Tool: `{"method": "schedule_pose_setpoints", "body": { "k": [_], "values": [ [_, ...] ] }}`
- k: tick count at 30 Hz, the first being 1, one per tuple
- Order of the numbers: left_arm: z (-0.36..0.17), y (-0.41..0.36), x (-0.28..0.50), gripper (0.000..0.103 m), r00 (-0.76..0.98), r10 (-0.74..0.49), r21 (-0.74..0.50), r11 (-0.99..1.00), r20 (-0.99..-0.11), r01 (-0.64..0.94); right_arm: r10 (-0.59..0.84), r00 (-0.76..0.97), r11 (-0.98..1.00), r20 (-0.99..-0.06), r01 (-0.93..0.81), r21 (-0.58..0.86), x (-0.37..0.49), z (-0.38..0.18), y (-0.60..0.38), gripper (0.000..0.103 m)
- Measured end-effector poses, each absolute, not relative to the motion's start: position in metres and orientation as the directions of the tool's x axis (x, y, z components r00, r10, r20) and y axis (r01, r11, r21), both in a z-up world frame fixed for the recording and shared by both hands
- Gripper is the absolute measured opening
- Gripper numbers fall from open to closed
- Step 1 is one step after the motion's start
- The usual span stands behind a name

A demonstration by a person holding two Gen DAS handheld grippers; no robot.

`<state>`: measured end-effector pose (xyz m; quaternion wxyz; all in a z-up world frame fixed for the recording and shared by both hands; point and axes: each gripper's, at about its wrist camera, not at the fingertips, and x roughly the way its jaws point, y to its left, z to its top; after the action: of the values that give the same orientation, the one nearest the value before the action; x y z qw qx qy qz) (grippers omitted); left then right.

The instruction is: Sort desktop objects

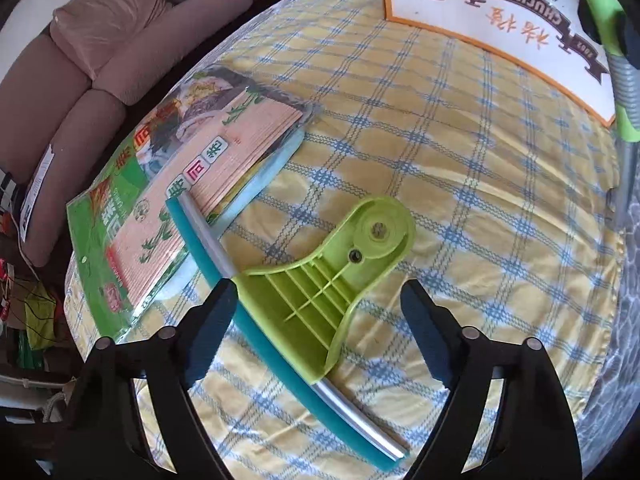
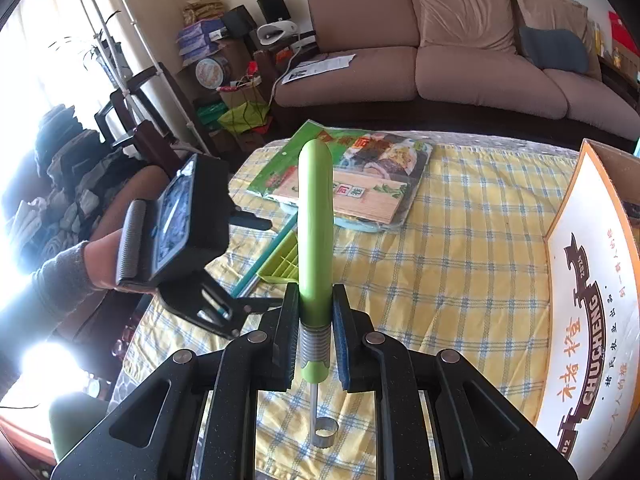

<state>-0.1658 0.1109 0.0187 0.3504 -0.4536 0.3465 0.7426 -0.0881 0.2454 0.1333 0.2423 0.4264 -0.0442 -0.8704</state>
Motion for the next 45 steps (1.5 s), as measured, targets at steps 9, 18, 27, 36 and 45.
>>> {"method": "schedule_pose_setpoints", "body": {
  "k": [9, 18, 27, 36, 45],
  "values": [
    [0.007, 0.132, -0.174, 0.046, -0.260, 0.273, 0.132, -0.411, -0.926, -0.902, -0.471, -0.497, -0.873, -0.729, 0.383, 0.302, -0.095, 0.120, 0.251, 0.015],
    [0.047, 0.118, -0.171, 0.034, -0.336, 0.331, 0.138, -0.501, -0.882, -0.854, -0.481, -0.499, -0.869, -0.721, 0.381, 0.316, -0.093, 0.122, 0.251, 0.015],
    [0.129, 0.083, -0.161, 0.014, -0.450, 0.374, 0.103, -0.666, -0.811, -0.738, -0.483, -0.555, -0.871, -0.677, 0.383, 0.307, -0.072, 0.174, 0.253, 0.015],
    [0.187, 0.104, -0.135, 0.010, -0.518, 0.319, 0.175, -0.695, -0.794, -0.697, -0.457, -0.610, -0.889, -0.648, 0.327, 0.319, -0.051, 0.230, 0.275, 0.015],
    [0.244, 0.146, -0.106, 0.009, -0.520, 0.367, 0.135, -0.704, -0.771, -0.698, -0.416, -0.654, -0.909, -0.631, 0.272, 0.317, -0.028, 0.267, 0.310, 0.015]
  ]
}}
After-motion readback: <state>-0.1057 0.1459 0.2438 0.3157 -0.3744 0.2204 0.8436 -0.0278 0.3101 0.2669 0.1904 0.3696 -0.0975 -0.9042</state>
